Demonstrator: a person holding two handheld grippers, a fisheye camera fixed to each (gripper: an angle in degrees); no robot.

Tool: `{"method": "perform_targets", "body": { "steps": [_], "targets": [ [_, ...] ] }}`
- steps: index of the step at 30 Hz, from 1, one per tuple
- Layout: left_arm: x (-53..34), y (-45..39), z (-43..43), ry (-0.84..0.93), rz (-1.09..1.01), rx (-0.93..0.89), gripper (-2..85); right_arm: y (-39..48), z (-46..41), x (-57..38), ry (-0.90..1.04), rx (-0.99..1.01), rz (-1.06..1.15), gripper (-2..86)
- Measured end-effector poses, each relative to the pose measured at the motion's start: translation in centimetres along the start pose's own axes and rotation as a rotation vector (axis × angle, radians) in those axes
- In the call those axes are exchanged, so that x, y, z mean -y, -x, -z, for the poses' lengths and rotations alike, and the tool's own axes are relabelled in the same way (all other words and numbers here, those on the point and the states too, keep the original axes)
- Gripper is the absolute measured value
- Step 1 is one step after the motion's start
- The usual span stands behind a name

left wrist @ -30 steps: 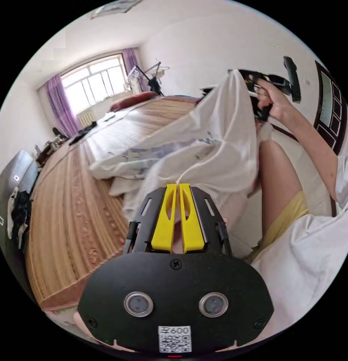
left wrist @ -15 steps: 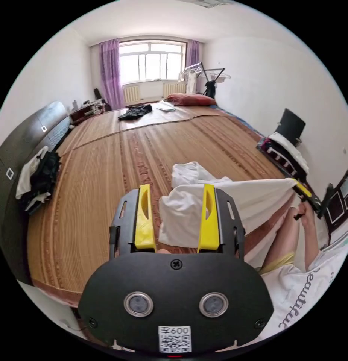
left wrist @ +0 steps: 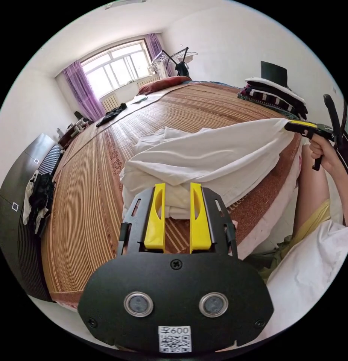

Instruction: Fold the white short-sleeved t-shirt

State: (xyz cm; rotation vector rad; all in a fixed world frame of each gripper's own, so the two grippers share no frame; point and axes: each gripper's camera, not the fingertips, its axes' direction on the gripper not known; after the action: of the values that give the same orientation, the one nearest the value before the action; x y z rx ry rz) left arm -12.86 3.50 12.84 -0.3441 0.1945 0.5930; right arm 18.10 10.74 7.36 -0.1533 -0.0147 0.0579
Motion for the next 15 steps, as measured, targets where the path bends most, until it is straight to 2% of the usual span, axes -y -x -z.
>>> {"method": "perform_targets", "body": {
  "steps": [3,9,15],
  "targets": [
    [0.5,0.3,-0.7,0.005,-0.006,0.012,5.8,0.2,1.2,0.5,-0.032,0.007,0.025,-0.8],
    [-0.6,2.3,5.8,-0.166,0.011,0.017,2.1,-0.7,0.7,0.9,-0.014,-0.020,0.045,-0.8],
    [-0.3,2.7,12.0,-0.072,-0.112,-0.002,1.5,-1.9,-0.3,0.8,-0.002,-0.047,0.010,-0.8]
  ]
}}
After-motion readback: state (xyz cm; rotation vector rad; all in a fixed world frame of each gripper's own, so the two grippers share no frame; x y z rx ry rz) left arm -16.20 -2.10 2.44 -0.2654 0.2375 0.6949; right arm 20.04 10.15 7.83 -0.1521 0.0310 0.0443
